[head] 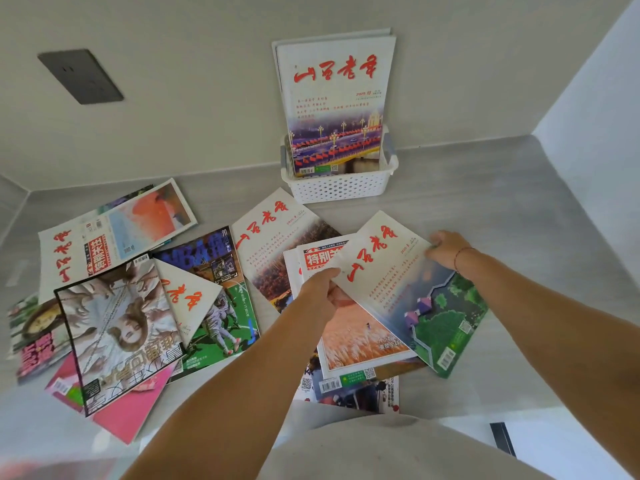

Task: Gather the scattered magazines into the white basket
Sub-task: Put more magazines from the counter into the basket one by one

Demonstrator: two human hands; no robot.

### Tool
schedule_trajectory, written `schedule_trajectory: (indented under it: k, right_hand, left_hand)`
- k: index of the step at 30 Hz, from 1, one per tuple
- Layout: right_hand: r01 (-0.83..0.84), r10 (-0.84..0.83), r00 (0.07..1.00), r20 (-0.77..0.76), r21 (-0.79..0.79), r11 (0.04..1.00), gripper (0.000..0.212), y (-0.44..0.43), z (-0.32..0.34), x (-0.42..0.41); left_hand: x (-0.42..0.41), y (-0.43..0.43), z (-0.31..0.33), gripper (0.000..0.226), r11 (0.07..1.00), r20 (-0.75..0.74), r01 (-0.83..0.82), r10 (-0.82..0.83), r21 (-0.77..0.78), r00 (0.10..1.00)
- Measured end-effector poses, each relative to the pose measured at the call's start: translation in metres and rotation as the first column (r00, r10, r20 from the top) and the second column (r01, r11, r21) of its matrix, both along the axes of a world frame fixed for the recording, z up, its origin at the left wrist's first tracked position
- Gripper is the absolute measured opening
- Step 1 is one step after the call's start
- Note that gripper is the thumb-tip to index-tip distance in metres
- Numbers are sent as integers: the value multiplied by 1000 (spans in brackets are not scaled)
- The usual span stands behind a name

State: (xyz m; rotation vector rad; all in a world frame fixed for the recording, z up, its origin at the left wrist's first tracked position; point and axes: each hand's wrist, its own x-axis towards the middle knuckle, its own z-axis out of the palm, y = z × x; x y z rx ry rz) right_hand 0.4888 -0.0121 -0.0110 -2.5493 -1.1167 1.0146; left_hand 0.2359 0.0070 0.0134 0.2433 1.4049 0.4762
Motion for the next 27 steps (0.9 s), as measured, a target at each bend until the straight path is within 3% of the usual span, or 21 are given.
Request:
schedule_trajectory:
  k: [5,9,11,14,17,20,23,27]
  right_hand:
    - [61,-59,987,-146,6,998,44,-2,-6,-6]
    - [98,-90,971,-220,25,995,52,-3,-9,-6]
    - [125,-109,949,-295,36,992,45,-3,-7,-1]
    - [155,-108,846,-523,47,987,30,-4,3,4]
    - [202,-92,724,-684,82,976,28,0,10,14]
    - [338,-93,602,-793,147,929,22,10,18,21]
    - [417,-31,576,-817,261,871,23,25,30,13]
    - [529,-38,553,-832,316,788,16,47,44,-2]
  left_hand:
    - [18,-8,-5,28,975,61,161,-172,154,983]
    - [26,-11,-6,28,907,-140,326,-298,268,944]
    - [26,-2,-1,26,855,-151,393,-363,337,919]
    - [22,21,16,28,773,-83,447,-462,451,883]
    - [17,49,37,20,669,-111,519,-552,532,826]
    - [11,78,51,16,679,-84,464,-514,569,854]
    - [8,97,49,15,740,-65,359,-394,568,917]
    - [0,102,31,18,677,-374,474,-303,564,877]
